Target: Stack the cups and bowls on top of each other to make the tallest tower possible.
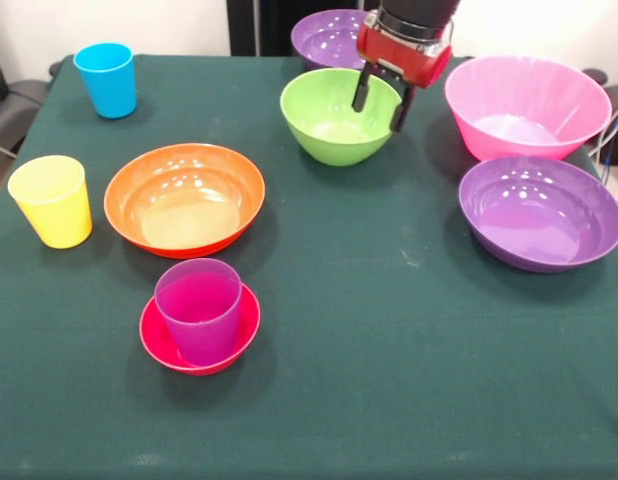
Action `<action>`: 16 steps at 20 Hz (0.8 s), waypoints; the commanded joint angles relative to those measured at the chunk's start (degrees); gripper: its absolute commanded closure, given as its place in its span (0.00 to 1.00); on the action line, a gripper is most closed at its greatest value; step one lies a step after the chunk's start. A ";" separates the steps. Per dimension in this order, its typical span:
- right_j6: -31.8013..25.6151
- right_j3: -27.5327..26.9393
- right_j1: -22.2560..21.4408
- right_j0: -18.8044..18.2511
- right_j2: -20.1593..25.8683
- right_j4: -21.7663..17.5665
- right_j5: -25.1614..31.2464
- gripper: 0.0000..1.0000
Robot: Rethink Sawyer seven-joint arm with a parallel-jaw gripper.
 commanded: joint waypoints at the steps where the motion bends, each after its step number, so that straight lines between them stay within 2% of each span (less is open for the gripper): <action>1: 10.38 1.43 5.25 -0.74 8.06 1.09 -4.60 0.00; 8: 10.63 0.09 6.69 0.01 7.82 2.35 -5.41 0.00; 16: 10.38 0.69 4.65 0.38 7.49 2.70 -3.05 0.00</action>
